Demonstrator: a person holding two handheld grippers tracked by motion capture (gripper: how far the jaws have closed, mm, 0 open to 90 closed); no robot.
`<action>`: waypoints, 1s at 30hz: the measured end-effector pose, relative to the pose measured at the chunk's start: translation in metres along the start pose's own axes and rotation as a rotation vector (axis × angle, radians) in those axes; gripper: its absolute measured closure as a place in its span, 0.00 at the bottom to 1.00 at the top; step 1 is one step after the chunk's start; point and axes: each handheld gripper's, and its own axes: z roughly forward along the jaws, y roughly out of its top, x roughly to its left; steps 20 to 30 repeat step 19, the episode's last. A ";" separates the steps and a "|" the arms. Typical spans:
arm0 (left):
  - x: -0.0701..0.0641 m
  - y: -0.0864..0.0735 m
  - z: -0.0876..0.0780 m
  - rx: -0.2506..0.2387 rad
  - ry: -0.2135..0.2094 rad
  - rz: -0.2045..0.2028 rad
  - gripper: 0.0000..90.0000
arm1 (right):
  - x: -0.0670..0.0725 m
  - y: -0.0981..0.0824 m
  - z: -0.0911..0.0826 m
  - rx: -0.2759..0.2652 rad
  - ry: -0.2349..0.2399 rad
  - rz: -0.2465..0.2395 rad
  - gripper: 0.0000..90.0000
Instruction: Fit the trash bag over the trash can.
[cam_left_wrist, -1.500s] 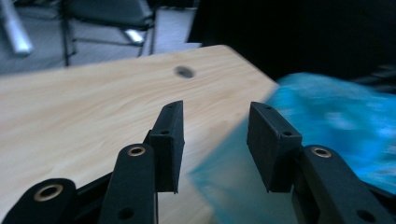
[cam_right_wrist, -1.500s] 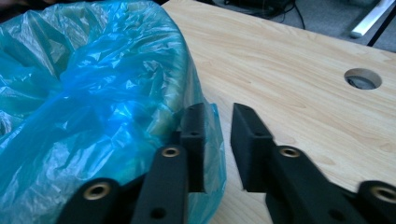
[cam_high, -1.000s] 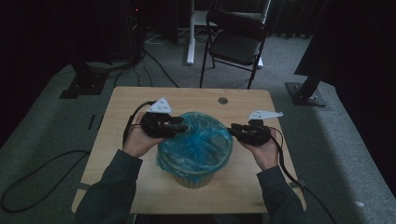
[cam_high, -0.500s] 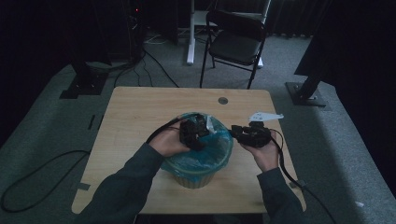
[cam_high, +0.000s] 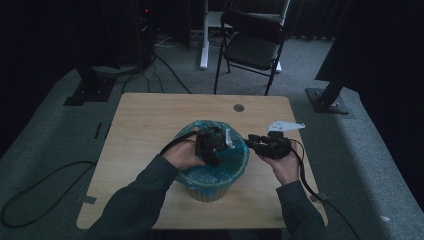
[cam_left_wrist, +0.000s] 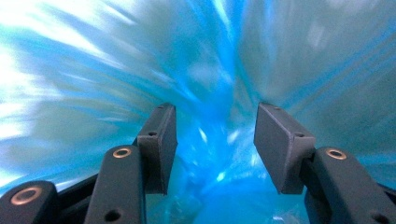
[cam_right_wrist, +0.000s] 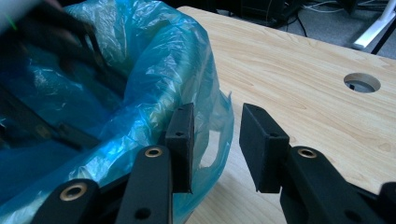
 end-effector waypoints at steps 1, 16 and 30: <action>0.004 -0.005 -0.013 -0.080 0.015 -0.037 0.55 | 0.000 0.000 0.000 0.000 -0.001 -0.003 0.72; 0.028 -0.080 -0.073 -0.505 0.189 -0.401 0.55 | -0.001 -0.004 -0.002 -0.023 -0.002 -0.008 0.70; 0.029 -0.082 -0.072 -0.504 0.194 -0.406 0.54 | -0.002 -0.004 -0.001 -0.024 -0.002 -0.007 0.68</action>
